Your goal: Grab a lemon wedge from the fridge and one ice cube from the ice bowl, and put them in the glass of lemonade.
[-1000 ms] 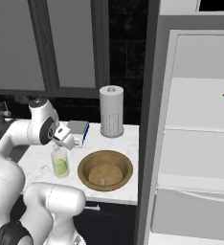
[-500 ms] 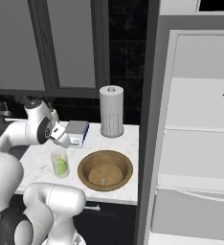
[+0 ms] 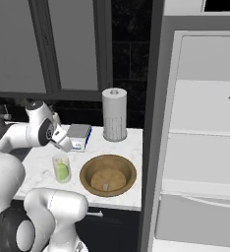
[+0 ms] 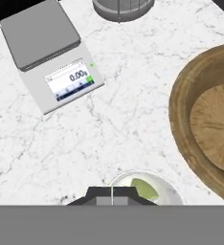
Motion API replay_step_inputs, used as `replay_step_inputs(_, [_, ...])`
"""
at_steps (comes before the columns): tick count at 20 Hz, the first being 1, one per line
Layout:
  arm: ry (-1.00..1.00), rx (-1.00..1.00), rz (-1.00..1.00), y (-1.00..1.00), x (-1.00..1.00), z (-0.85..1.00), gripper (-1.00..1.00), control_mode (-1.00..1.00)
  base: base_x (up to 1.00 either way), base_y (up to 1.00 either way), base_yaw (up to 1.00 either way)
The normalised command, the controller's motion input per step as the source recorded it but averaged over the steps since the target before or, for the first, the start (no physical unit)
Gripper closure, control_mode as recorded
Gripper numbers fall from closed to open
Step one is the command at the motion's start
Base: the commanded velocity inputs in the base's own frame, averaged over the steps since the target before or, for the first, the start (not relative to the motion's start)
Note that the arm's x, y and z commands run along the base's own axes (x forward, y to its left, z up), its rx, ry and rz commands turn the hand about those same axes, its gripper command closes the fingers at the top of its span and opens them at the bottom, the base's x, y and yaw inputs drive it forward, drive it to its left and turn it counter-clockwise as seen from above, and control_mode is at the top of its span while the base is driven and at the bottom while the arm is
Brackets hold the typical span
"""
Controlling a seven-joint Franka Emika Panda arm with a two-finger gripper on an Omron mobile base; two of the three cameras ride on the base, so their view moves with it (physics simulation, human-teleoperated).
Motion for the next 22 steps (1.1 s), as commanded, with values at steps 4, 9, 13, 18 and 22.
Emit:
replay_step_inputs(4, [-0.09, 0.00, -0.04, 0.00, -0.88, 0.00, 1.00, -1.00, 0.00, 0.00, 0.00])
replay_step_inputs(9, [-0.28, 0.00, -0.02, 0.00, -1.00, 0.00, 1.00, -1.00, 0.00, 0.00, 0.00])
replay_step_inputs(13, [-0.37, -0.12, 0.00, 0.28, -1.00, -0.02, 1.00, -1.00, 0.00, 0.00, 0.00])
replay_step_inputs(18, [-0.50, -0.25, 0.00, 0.66, -1.00, 0.01, 1.00, -1.00, 0.00, 0.00, 0.00])
replay_step_inputs(22, [-0.38, -0.25, 0.01, 0.80, -0.74, 0.17, 1.00, -1.00, 0.00, 0.00, 0.00])
